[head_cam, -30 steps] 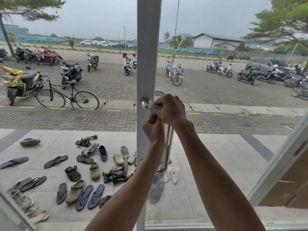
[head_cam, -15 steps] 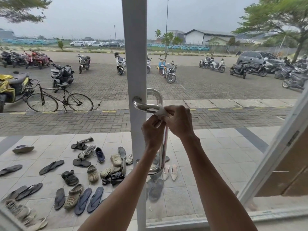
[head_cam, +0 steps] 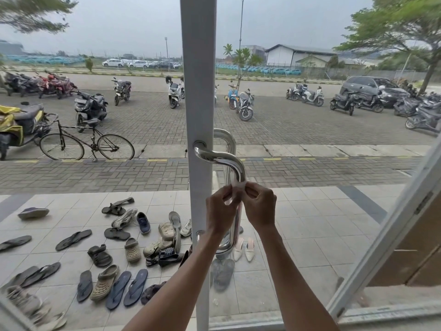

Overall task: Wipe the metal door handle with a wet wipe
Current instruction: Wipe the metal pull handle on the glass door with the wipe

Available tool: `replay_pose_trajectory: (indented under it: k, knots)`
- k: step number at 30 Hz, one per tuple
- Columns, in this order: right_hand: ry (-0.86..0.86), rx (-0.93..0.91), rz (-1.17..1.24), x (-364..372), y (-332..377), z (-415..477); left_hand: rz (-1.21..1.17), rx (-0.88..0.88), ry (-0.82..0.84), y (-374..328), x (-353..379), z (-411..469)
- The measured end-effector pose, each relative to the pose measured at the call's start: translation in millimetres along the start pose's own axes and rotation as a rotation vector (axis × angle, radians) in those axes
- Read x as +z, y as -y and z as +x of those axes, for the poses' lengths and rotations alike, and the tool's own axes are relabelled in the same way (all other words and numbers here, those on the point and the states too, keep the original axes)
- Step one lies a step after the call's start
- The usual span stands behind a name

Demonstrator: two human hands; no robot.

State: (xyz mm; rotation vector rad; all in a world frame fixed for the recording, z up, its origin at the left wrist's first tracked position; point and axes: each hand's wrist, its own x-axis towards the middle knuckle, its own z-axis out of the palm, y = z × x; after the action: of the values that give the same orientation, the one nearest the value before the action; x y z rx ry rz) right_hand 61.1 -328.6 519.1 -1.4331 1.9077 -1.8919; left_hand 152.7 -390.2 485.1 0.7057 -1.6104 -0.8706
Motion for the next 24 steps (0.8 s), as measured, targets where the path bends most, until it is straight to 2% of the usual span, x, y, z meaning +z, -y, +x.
replay_pose_trajectory:
  k: [7,13,18,24]
  knots:
    - [-0.023,0.063,-0.053,17,-28,-30,0.007,-0.048,0.16,19,-8,-17]
    - [-0.062,0.009,-0.098,17,-14,-11,-0.068,-0.044,0.096,-4,-13,1]
    - [-0.133,0.029,0.053,16,-7,-3,-0.119,0.015,0.058,-9,-8,4]
    - [-0.061,0.075,-0.001,23,-48,-41,0.022,-0.103,0.195,36,-16,-23]
